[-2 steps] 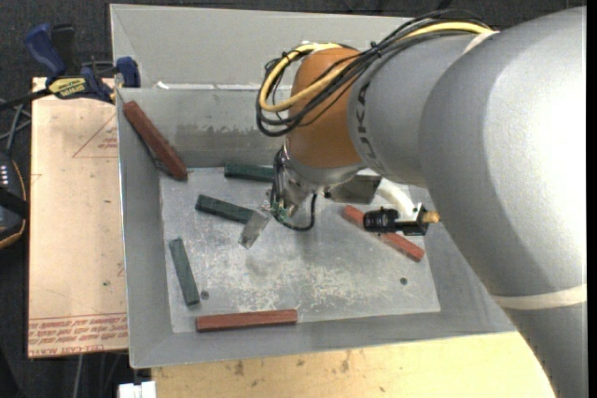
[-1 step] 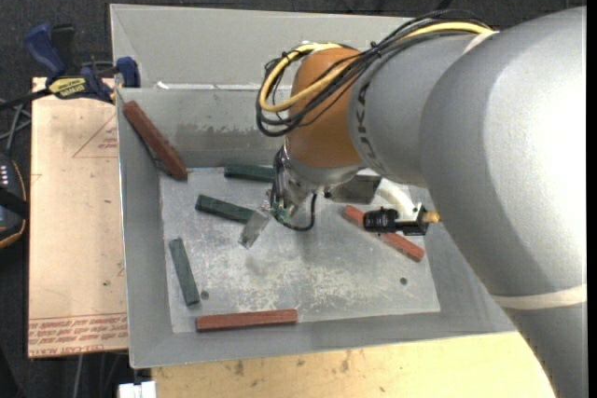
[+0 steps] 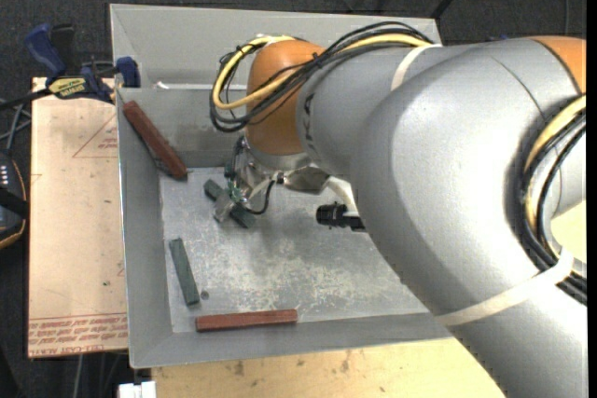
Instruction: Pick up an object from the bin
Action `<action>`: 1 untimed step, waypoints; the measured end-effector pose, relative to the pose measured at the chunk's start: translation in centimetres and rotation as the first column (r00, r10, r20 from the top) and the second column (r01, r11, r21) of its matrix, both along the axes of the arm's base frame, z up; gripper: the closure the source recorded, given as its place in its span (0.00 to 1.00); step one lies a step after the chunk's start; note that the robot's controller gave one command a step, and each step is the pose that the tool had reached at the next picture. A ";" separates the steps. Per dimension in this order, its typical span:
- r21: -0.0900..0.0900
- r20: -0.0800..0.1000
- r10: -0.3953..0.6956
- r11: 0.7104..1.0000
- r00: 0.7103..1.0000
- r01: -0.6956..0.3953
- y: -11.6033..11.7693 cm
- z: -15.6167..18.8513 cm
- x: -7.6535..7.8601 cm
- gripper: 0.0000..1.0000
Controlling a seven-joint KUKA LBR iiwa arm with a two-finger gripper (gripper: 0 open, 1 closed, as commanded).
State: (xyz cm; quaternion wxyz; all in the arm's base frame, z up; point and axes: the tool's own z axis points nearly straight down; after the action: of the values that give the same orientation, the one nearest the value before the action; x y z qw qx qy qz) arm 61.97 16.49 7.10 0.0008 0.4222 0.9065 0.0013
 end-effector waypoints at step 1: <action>0.000 0.000 -0.001 1.000 1.000 0.001 0.0 0.0 0.0 1.00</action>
Offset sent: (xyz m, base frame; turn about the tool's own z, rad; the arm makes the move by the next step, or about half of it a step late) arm 0.0056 0.0068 0.0006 -0.0573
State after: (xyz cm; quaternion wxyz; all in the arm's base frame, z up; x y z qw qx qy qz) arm 61.97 16.49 7.09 0.0008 0.4224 0.9064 0.0012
